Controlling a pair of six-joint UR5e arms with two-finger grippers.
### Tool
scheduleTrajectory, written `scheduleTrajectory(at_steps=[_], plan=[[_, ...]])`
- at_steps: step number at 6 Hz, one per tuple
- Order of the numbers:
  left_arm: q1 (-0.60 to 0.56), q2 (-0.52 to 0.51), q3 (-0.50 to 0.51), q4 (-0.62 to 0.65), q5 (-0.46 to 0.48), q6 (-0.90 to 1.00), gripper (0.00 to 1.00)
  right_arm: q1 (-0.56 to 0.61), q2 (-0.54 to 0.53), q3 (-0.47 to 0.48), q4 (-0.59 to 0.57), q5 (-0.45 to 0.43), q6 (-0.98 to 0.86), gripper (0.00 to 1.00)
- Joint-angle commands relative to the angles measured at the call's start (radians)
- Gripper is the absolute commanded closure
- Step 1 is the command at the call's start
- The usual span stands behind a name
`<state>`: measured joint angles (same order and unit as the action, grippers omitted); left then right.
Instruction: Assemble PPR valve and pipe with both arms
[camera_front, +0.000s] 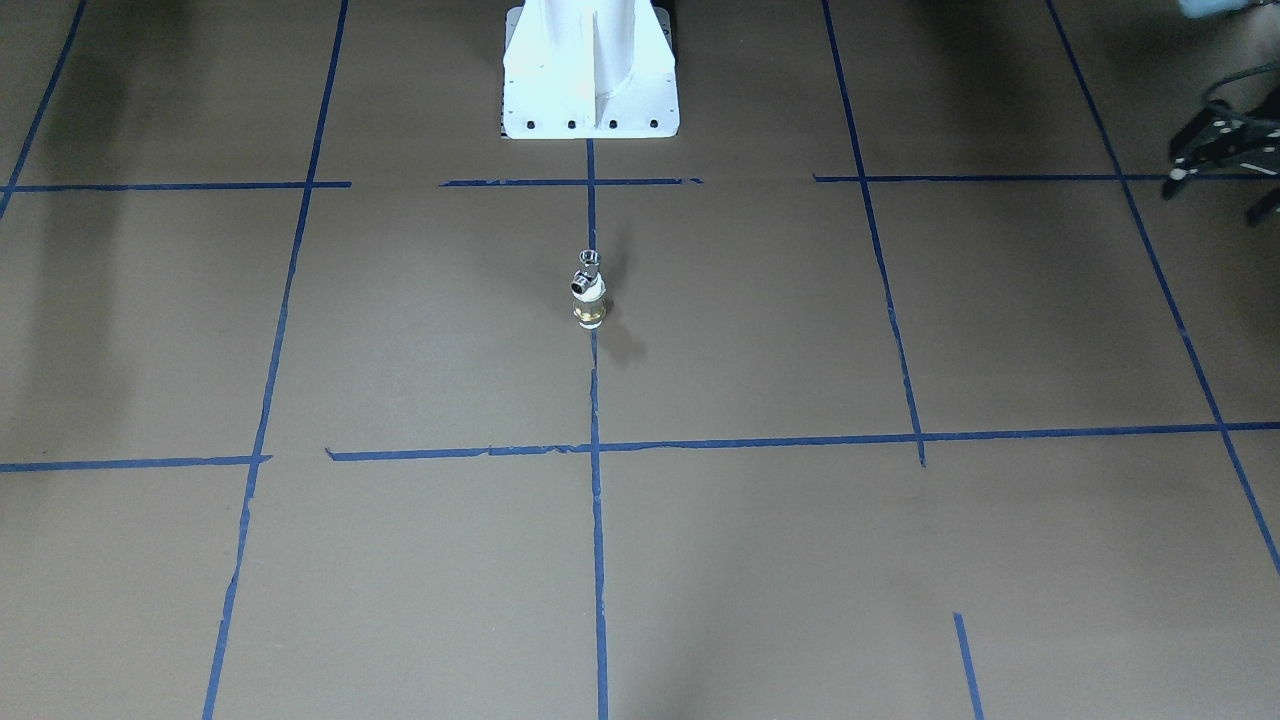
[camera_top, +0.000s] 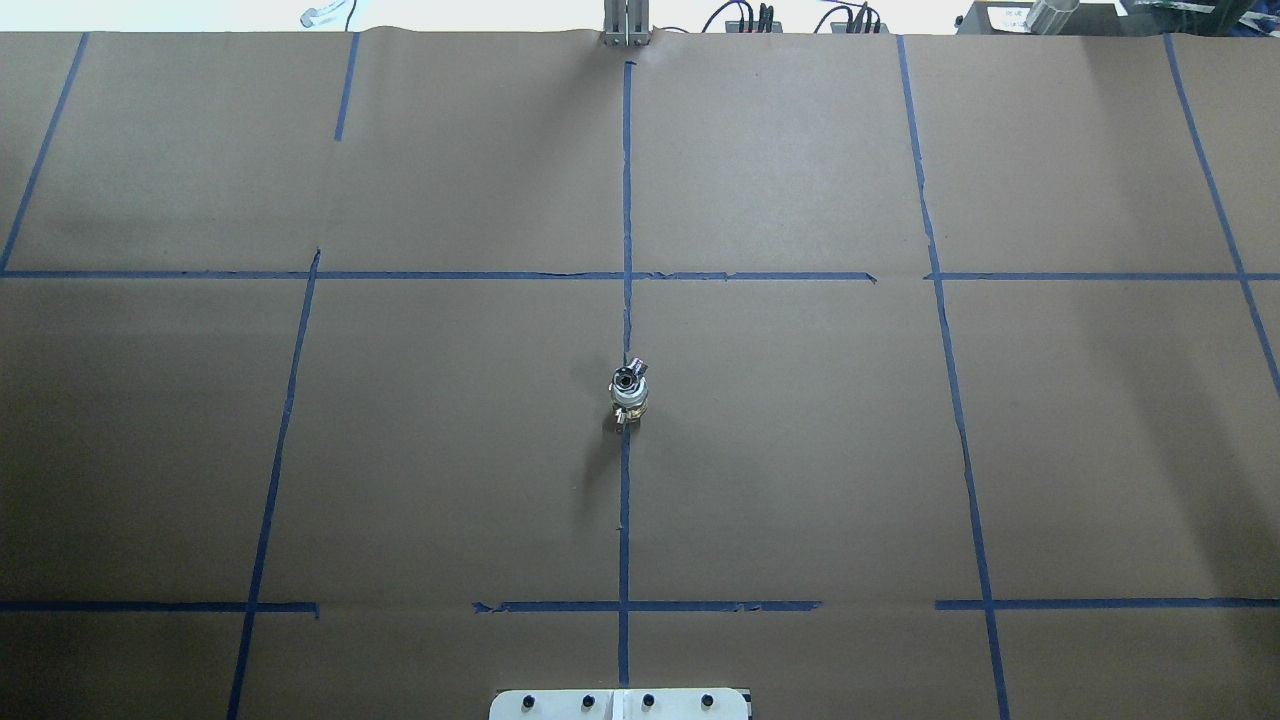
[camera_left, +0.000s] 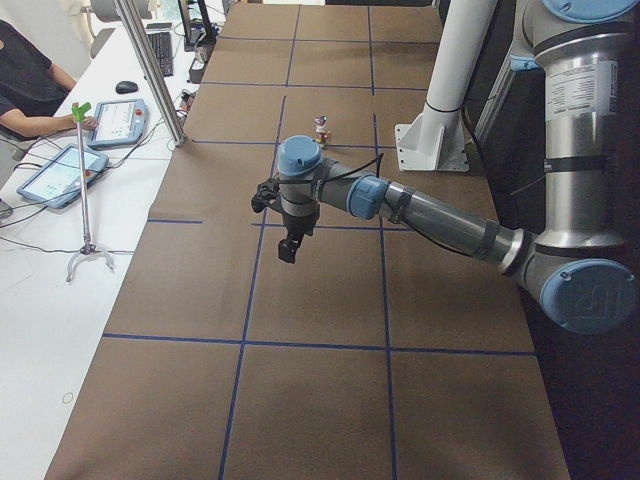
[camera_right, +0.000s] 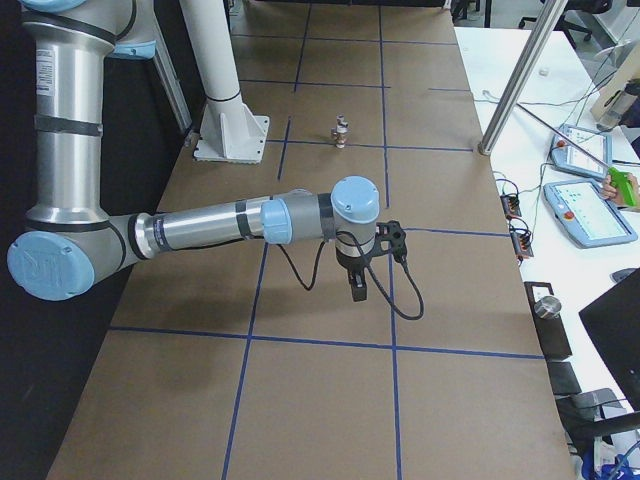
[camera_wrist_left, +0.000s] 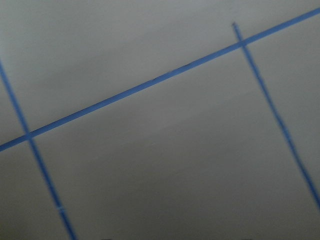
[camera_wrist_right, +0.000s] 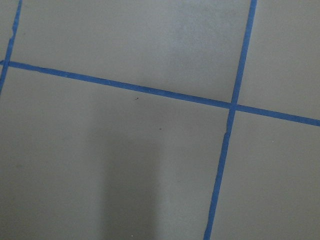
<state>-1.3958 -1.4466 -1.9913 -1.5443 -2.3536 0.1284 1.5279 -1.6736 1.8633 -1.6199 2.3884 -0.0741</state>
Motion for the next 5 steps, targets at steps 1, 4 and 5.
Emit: scheduleTrajectory(at_steps=[1, 4, 5], plan=[[-0.163, 0.009, 0.151, 0.004, -0.012, 0.169, 0.0, 0.012, -0.009, -0.032, -0.005, -0.008, -0.088, 0.0], [-0.181, 0.006, 0.19, 0.114, -0.016, 0.152, 0.0, 0.014, -0.024, -0.07, 0.009, 0.002, -0.09, 0.0], [-0.181, 0.009, 0.201, 0.118, -0.019, 0.149, 0.0, 0.014, -0.025, -0.069, 0.009, 0.003, -0.086, 0.0]])
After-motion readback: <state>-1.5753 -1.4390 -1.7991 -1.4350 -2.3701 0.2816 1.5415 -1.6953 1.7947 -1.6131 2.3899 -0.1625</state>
